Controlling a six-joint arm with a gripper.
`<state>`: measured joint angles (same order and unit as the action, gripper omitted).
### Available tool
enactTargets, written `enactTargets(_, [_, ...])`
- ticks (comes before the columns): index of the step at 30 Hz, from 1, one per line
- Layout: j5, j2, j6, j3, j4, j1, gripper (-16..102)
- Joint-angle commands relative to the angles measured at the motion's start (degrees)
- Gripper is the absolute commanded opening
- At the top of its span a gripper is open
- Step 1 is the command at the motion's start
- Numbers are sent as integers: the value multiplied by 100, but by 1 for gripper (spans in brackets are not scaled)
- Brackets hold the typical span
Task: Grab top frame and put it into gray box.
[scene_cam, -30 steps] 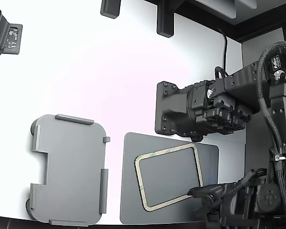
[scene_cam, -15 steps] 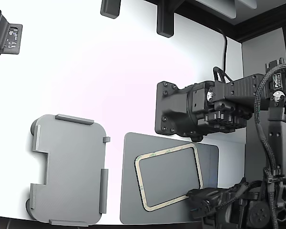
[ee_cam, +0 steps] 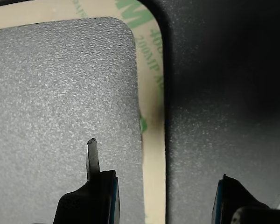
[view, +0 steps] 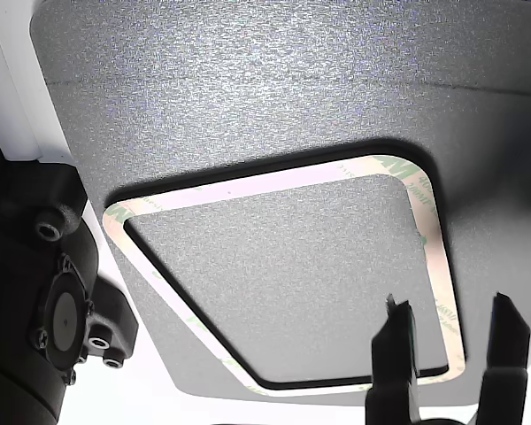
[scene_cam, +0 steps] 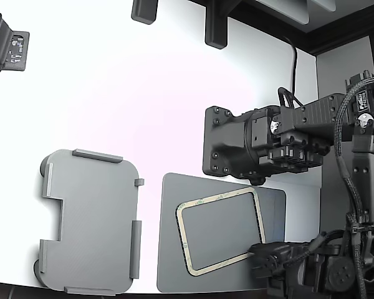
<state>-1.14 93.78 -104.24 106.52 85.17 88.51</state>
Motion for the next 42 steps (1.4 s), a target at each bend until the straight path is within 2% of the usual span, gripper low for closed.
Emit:
enactTargets(1, [0,193,97,18,-114,-44,81])
enactTargets(18, [70,211,79,387,-606,-44,58])
enactTargets(42, [70,237,97,598,-879,-44,47])
